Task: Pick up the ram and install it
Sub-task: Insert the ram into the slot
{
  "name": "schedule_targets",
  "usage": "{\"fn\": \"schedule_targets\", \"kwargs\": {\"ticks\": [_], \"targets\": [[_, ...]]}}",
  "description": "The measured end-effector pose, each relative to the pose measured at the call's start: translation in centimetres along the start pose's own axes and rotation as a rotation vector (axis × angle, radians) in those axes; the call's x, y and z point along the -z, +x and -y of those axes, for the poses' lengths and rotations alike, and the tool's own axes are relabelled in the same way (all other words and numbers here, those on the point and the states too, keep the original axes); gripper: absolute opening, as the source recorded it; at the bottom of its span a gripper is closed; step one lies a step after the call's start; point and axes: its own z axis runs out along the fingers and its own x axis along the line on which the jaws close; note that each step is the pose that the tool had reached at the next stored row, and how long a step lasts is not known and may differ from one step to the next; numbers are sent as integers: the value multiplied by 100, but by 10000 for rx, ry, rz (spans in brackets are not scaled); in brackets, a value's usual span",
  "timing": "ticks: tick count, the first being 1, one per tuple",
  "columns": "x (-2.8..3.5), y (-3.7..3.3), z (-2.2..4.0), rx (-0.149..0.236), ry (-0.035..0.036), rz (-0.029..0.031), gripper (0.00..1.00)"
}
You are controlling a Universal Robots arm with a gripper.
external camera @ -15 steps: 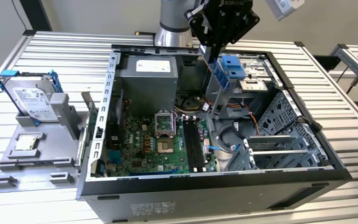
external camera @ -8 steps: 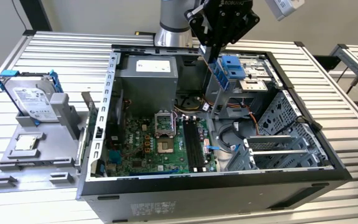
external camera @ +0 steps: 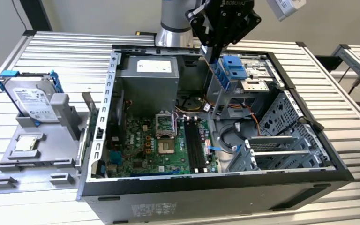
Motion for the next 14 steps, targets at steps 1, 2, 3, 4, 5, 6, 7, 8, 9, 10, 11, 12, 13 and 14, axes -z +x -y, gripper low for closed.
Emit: {"fn": "schedule_targets", "kwargs": {"ticks": [1,2,3,4,5,6,7,8,9,10,11,12,13,14], "targets": [[-2,0,0,-71,-1,2,0],[-3,0,0,-141,-1,3,0],[-5,0,0,-227,-1,5,0],[-7,0,0,-308,-3,8,0],[-8,0,0,-392,-3,10,0],[-9,0,0,-466,-4,12,0],[-10,0,0,-537,-4,14,0],[-11,0,0,-608,-5,16,0],[-12,0,1,-674,-5,17,0],[-13,0,1,-747,-6,19,0],[-15,0,1,-825,-7,21,0],[-16,0,1,-908,-8,23,0],[-17,0,1,-998,-9,26,0],[-19,0,1,-1091,-9,28,0]]}}
